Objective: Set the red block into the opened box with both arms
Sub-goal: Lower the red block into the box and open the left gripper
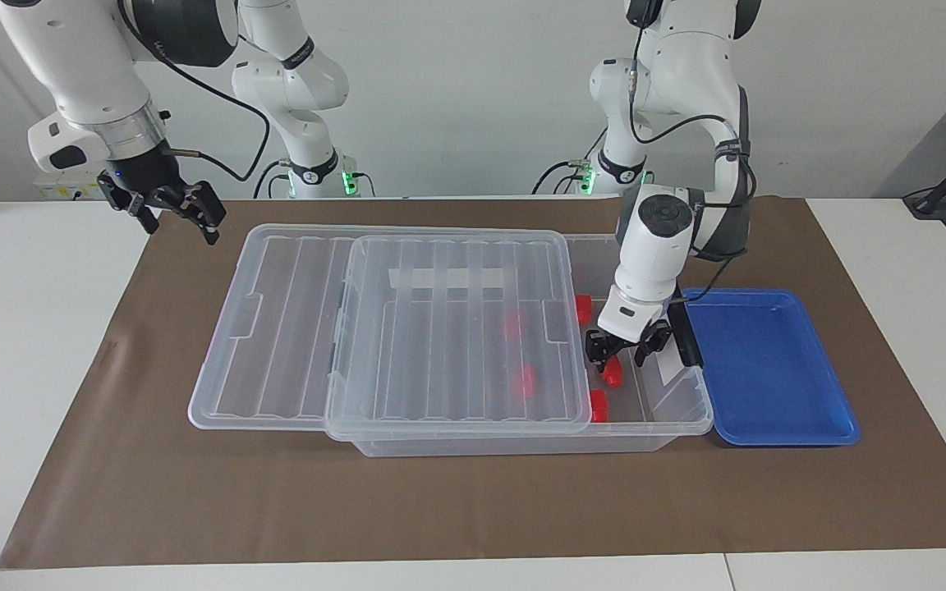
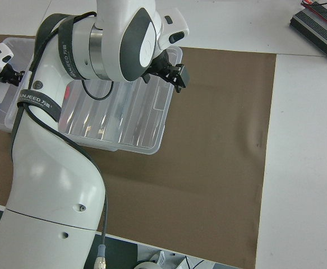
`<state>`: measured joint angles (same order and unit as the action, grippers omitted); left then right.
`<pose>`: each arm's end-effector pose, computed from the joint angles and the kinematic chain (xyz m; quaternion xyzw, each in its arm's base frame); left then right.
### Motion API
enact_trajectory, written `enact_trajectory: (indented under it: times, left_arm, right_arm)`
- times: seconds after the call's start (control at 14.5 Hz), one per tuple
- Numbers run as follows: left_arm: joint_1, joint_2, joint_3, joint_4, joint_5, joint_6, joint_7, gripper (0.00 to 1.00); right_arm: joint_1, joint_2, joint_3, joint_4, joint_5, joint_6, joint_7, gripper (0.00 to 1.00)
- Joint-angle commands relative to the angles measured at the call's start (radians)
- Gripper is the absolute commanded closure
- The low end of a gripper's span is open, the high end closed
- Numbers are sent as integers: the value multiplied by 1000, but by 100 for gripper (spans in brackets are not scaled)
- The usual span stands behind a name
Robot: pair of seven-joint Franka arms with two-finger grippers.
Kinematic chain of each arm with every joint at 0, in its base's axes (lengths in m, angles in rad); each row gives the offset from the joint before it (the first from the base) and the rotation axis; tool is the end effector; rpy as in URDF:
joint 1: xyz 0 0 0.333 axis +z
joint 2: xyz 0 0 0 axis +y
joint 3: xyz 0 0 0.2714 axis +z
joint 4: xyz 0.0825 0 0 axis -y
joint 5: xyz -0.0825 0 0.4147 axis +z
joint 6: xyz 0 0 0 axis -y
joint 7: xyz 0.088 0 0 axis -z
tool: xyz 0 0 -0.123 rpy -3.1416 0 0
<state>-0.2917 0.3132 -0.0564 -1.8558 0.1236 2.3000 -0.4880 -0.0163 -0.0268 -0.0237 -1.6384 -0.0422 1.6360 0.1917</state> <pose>0.6172 -0.2185 0.2904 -0.9965 -0.0336 -0.0764 0.0099 0.5832 -0.0284 0.5513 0.9931 -0.1144 0.0137 0.0198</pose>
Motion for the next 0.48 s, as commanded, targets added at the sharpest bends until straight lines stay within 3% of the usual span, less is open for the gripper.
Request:
enact_trajectory:
  times: [0.0, 0.28, 0.41]
  left_arm:
    - [-14, -31, 9, 6, 19, -56, -50, 25]
    - [-15, -74, 6, 21, 19, -140, -52, 25]
    - [-14, -88, 6, 82, 16, -248, -52, 25]
  right_arm:
    - [-13, -4, 1, -4, 22, -7, -28, 0]
    - [-13, -5, 1, -4, 22, -7, -28, 0]
    - [-13, -5, 1, -6, 22, -5, -28, 0]
